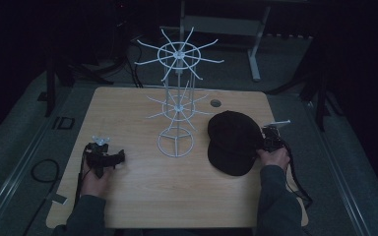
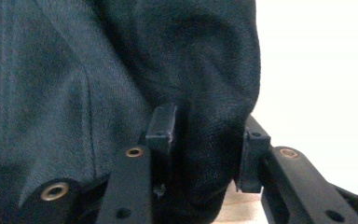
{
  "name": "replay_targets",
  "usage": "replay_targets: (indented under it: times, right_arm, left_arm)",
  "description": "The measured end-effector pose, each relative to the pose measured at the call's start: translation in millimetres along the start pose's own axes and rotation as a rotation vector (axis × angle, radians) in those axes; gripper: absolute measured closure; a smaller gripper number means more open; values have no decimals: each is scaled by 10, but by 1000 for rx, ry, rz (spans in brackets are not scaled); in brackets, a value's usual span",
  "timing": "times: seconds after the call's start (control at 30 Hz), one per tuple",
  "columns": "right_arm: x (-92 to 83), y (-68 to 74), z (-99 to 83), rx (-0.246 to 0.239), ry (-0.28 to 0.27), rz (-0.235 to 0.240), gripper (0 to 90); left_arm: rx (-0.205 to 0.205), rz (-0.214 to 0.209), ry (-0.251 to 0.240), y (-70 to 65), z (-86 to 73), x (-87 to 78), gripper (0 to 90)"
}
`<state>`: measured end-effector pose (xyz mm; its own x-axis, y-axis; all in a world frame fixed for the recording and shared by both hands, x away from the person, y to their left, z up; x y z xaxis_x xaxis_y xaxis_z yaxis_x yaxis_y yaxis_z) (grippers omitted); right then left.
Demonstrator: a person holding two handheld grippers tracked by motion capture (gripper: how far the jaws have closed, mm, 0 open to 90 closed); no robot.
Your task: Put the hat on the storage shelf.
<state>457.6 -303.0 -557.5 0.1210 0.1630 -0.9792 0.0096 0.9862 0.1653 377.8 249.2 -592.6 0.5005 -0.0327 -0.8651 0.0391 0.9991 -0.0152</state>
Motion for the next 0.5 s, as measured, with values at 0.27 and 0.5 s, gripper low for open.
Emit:
replay_targets:
  times: [0.27,0.5]
  right_arm:
    - [-8,-36,-22,63,-73,106,752]
    - [-26,-14,-59,67,-138,146,778]
  left_arm:
    - [0,0,0,0,0,0,143]
    - [0,0,0,0,0,0,143]
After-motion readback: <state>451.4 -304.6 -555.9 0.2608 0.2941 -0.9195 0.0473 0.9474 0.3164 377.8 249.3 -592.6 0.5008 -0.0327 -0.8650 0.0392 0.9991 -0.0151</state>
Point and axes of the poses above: each handheld gripper's, and its own axes: x roughly forward along the jaws, z roughly out of its top, y roughly to its left, the point moved 4 cm from there along x, roughly forward along the jaws, and after that the axes turned 15 degrees about y, right-handed, at the moved point
